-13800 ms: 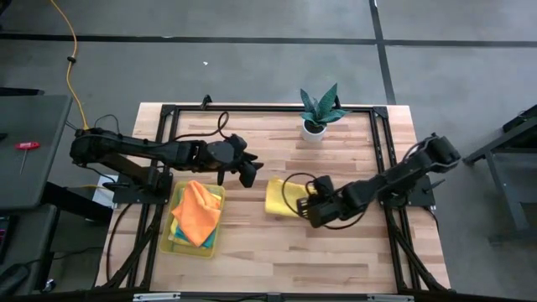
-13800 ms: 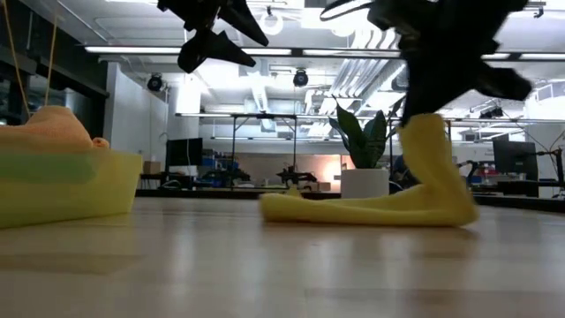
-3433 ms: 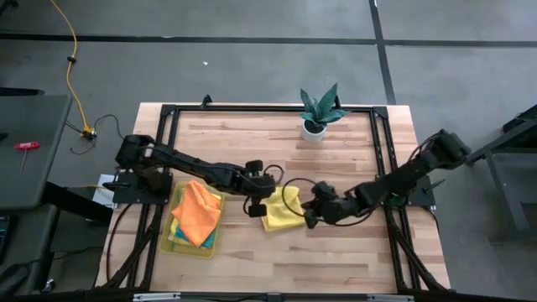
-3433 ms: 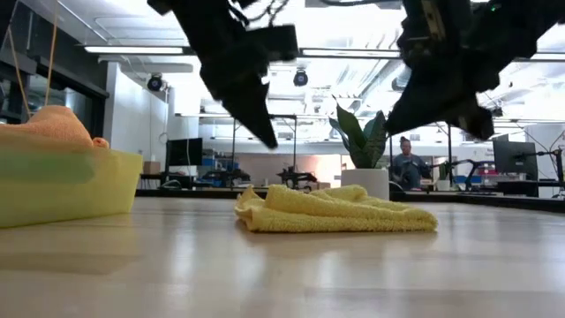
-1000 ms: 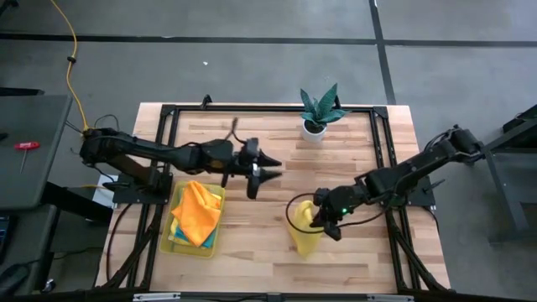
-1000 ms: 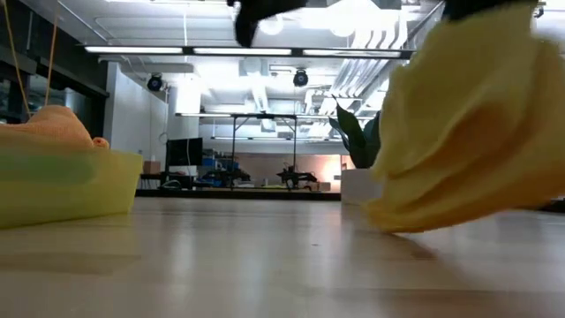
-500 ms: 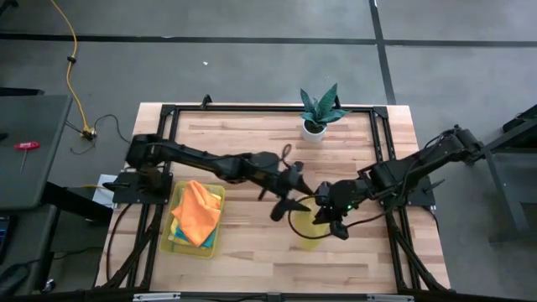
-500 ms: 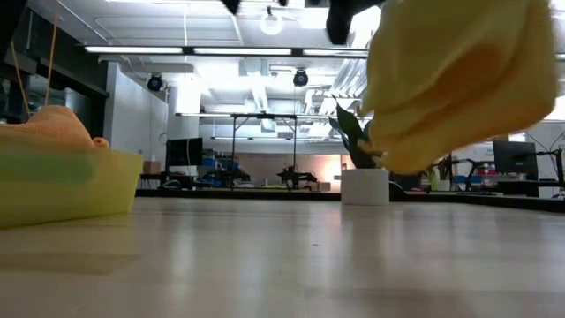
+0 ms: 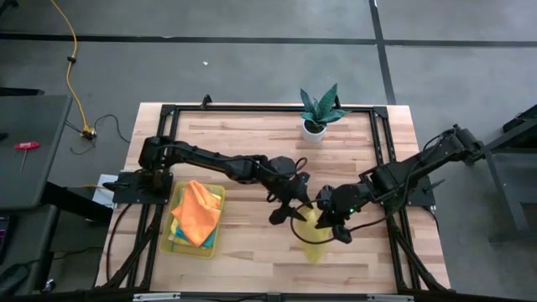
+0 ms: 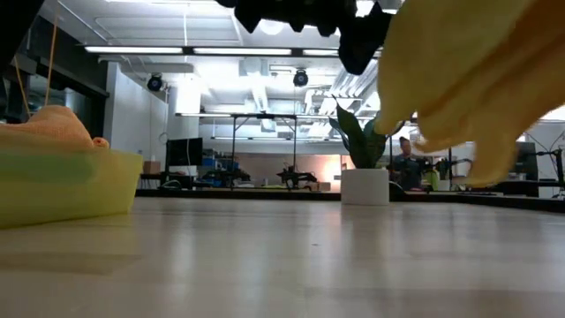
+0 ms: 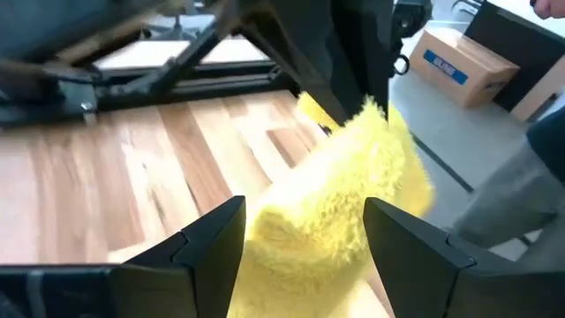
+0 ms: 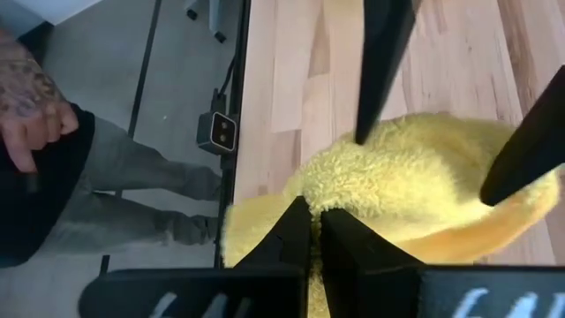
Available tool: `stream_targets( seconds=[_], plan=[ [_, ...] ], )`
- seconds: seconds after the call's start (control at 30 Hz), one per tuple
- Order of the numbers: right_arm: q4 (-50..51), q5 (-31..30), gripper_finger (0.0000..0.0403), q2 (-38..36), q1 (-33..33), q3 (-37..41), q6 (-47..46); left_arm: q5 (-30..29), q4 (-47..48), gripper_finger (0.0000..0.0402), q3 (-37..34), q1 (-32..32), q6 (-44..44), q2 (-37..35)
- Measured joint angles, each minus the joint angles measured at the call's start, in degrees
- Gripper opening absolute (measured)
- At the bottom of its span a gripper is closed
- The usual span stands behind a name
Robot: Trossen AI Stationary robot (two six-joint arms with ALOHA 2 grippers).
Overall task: Fold microfiber towels
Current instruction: Stack the yellow microfiber cloth on top of the orange microfiber cloth
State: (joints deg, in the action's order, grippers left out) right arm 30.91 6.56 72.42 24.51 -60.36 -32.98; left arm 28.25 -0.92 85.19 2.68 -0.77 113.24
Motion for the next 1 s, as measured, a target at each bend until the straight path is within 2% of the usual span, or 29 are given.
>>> stream_targets(
  seconds=[0.13,0.27,0.4,0.53,0.63,0.73,0.87,1.0],
  plan=[
    [0.0,0.0,0.0000,0.0,0.0,0.0,0.0,-0.2,-0.6,0.0218,0.0,0.0,-2.5,0.0],
    [0.0,0.0,0.0000,0.0,0.0,0.0,0.0,-0.3,3.6,0.0214,0.0,-0.1,-4.7,0.0],
    [0.0,0.0,0.0000,0.0,0.0,0.0,0.0,-1.1,11.6,0.0210,0.0,-0.1,-7.0,0.0],
    [-0.1,0.0,0.0000,0.0,0.0,0.1,0.3,-8.1,23.5,0.0204,0.0,0.2,-11.7,-0.1],
    [-0.1,0.0,0.0000,0.0,0.0,0.1,0.4,-9.6,29.0,0.0200,0.0,1.3,-12.5,-0.6],
    [-0.1,0.0,0.0000,0.0,0.0,0.1,0.4,-9.3,30.4,0.0196,0.0,2.9,-10.9,-1.1],
    [-0.1,0.7,0.0000,0.0,0.0,0.1,0.4,-7.1,27.5,0.0193,0.0,4.4,-6.5,-2.7],
    [0.0,0.8,0.0000,0.0,0.0,0.1,0.0,-7.7,26.4,0.0202,0.0,4.5,-5.2,-4.5]
  ],
)
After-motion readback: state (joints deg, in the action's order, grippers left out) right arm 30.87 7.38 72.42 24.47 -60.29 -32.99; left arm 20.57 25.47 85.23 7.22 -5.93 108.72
